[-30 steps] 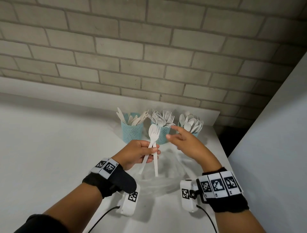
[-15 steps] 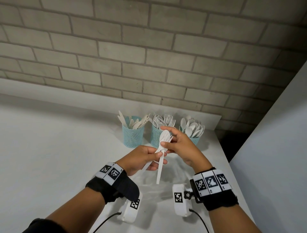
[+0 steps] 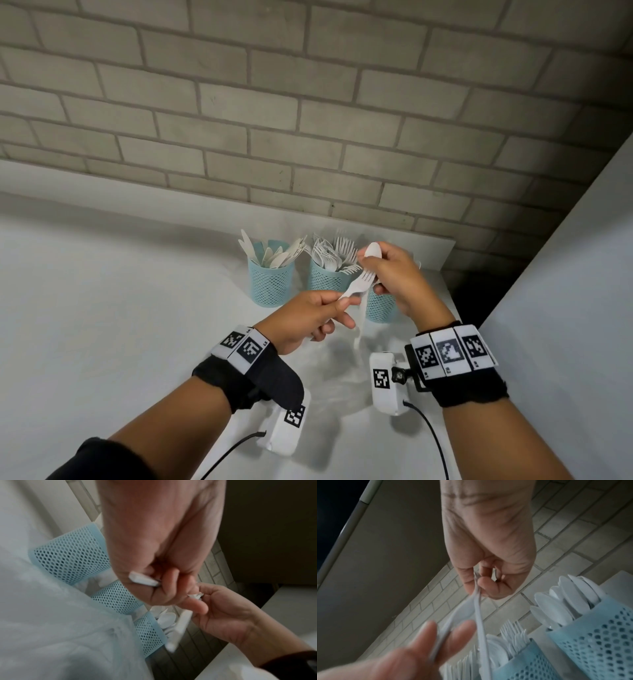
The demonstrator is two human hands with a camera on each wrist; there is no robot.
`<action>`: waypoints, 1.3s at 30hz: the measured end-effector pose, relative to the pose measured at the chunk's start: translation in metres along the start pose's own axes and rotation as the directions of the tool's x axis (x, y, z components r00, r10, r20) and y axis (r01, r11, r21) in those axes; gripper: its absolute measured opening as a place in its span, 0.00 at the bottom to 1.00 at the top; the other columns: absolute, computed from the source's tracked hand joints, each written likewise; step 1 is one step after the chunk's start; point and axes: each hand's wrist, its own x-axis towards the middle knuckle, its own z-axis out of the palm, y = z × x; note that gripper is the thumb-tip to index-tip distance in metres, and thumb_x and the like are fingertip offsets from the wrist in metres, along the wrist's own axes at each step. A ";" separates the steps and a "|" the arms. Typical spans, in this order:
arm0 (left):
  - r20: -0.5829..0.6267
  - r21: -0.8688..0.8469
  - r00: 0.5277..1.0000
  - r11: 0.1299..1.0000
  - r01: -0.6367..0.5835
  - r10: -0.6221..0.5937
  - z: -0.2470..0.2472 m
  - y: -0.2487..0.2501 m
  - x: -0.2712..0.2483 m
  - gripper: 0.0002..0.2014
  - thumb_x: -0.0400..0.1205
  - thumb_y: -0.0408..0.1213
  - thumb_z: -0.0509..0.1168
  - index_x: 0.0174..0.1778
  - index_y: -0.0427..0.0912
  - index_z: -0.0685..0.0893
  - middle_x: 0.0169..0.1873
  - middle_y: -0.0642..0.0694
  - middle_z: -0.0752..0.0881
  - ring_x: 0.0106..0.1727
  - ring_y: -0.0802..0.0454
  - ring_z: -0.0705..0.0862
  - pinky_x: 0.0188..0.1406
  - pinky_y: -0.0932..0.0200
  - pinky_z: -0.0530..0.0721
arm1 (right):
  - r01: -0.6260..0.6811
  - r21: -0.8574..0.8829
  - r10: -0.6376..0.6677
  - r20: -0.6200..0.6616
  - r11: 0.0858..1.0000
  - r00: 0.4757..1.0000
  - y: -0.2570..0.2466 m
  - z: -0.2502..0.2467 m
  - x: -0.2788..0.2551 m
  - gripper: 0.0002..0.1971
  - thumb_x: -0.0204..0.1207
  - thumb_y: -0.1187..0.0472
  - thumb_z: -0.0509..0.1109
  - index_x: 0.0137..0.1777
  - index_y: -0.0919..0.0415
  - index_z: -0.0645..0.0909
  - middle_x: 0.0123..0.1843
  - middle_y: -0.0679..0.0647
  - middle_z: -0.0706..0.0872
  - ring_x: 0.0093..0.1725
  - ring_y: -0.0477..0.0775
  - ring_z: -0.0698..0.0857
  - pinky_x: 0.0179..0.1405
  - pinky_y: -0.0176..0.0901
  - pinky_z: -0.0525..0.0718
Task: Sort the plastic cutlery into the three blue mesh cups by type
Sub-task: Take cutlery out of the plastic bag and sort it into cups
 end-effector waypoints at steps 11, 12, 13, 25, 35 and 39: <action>-0.108 -0.040 0.994 0.999 -0.001 -0.003 -0.001 -0.010 0.014 0.13 0.87 0.44 0.54 0.54 0.49 0.84 0.32 0.52 0.81 0.24 0.61 0.68 0.22 0.70 0.64 | 0.340 -0.282 -0.442 -0.571 0.897 0.692 0.004 -0.048 0.027 0.10 0.83 0.59 0.61 0.57 0.63 0.79 0.44 0.52 0.82 0.36 0.41 0.78 0.33 0.19 0.74; -0.113 -0.049 0.994 0.999 -0.004 -0.001 0.000 -0.011 0.015 0.13 0.87 0.44 0.54 0.54 0.49 0.84 0.32 0.51 0.80 0.24 0.61 0.68 0.22 0.70 0.64 | 0.346 -0.352 -0.491 -0.542 0.870 0.682 0.009 -0.047 0.028 0.10 0.83 0.59 0.60 0.56 0.63 0.80 0.43 0.53 0.82 0.36 0.42 0.78 0.32 0.21 0.72; -0.116 -0.058 0.993 0.998 -0.006 0.000 0.000 -0.011 0.015 0.13 0.87 0.43 0.53 0.54 0.50 0.84 0.32 0.51 0.80 0.25 0.61 0.68 0.22 0.70 0.65 | 0.340 -0.408 -0.520 -0.509 0.848 0.686 0.016 -0.044 0.031 0.11 0.84 0.58 0.60 0.54 0.63 0.80 0.44 0.56 0.84 0.37 0.46 0.78 0.33 0.28 0.72; -0.137 -0.105 0.991 0.994 -0.009 -0.006 -0.007 -0.019 0.016 0.12 0.88 0.39 0.53 0.56 0.46 0.83 0.33 0.50 0.80 0.30 0.59 0.71 0.26 0.68 0.67 | -0.059 -0.720 -0.173 -0.244 0.692 0.954 0.057 -0.016 0.035 0.19 0.84 0.53 0.53 0.72 0.45 0.74 0.78 0.61 0.67 0.75 0.64 0.59 0.72 0.57 0.61; -0.145 -0.126 0.989 0.991 -0.039 0.020 -0.002 -0.017 0.019 0.12 0.88 0.36 0.53 0.56 0.43 0.81 0.33 0.50 0.81 0.30 0.58 0.72 0.26 0.66 0.68 | 0.175 -0.204 -0.136 0.190 0.963 0.972 0.006 0.002 0.013 0.29 0.80 0.52 0.64 0.80 0.45 0.59 0.59 0.52 0.82 0.50 0.46 0.83 0.47 0.40 0.80; -0.143 -0.107 0.989 0.993 -0.041 0.025 -0.001 -0.017 0.018 0.12 0.88 0.37 0.53 0.56 0.42 0.82 0.33 0.51 0.81 0.31 0.58 0.73 0.27 0.67 0.71 | 0.164 -0.271 -0.073 0.317 0.949 0.945 0.011 0.009 0.014 0.24 0.77 0.64 0.70 0.71 0.49 0.73 0.45 0.52 0.86 0.40 0.57 0.89 0.35 0.35 0.78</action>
